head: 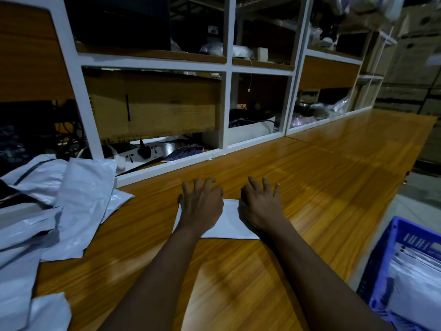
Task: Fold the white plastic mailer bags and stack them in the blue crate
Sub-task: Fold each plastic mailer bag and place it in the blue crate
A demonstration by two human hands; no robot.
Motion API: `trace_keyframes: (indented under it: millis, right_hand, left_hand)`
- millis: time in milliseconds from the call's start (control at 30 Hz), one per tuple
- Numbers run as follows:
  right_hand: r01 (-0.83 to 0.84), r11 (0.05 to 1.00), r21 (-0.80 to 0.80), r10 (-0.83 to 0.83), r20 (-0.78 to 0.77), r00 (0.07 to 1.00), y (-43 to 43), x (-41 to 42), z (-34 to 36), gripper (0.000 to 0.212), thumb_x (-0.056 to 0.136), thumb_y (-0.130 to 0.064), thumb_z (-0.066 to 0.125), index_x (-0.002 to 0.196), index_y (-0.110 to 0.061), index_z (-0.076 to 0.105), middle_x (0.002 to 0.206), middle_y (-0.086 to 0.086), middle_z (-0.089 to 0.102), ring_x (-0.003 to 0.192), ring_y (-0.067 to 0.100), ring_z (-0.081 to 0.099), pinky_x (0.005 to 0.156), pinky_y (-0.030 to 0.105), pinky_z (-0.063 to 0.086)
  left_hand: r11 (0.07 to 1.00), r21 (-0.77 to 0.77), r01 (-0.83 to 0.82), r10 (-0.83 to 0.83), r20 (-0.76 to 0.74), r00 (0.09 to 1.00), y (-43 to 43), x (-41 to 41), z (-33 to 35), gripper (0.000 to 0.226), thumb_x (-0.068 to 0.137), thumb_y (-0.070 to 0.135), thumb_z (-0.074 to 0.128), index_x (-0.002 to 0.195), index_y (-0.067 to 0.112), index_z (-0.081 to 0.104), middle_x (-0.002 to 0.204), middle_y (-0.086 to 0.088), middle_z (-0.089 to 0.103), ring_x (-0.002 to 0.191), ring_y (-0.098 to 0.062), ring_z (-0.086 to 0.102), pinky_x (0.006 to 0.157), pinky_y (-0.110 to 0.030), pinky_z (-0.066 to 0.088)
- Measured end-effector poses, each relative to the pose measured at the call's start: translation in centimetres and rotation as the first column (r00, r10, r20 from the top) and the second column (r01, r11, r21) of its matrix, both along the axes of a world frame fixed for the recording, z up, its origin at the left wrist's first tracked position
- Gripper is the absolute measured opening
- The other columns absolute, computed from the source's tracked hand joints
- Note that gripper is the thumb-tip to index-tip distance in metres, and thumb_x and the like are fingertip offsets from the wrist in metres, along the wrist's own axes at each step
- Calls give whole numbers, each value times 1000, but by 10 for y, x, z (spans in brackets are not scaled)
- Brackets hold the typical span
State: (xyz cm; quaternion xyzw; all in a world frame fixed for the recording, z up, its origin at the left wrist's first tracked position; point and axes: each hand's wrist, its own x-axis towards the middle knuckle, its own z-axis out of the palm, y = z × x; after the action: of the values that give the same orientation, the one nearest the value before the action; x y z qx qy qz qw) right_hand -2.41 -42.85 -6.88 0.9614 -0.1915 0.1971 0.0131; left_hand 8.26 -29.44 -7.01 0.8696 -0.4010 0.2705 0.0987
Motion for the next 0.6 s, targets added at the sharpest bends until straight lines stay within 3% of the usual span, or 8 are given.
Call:
trace_keyframes:
  millis: [100,267,467,600]
  right_hand:
    - [8,1000,30,-7,-43,999,0,-17,7,60,89,-45,20,128,-19,56,162,11,24,148,44,13,114,68,6]
    - [10,1000,0,-10,-70,998,-10,-60,18,90,79,-51,-9,132,-27,60,164,3,21,151,39,5,116,65,-2]
    - [68,997,28,-68,3,998,-45,-131,38,85,83,-48,-5,100,-15,71,156,5,39,151,35,12,119,55,-3]
    - [150,988,48,-152,52,987,-75,-181,41,79,86,-46,-1,93,-10,70,149,10,49,148,37,21,120,50,1]
  left_hand:
    - [997,-40,62,-57,114,992,-2,-13,2,11,88,26,65,96,20,69,126,-7,63,117,-32,55,95,-57,39]
    - [977,-101,189,-171,168,971,-11,-52,14,8,93,22,58,97,20,65,138,-10,55,133,-33,44,107,-62,28]
    - [948,-123,293,-280,113,953,-44,-116,26,15,99,29,48,101,27,62,149,-5,44,144,-29,31,114,-64,20]
    - [939,-86,332,-330,41,943,-80,-152,28,17,97,29,48,98,25,64,154,-9,39,147,-35,25,113,-70,14]
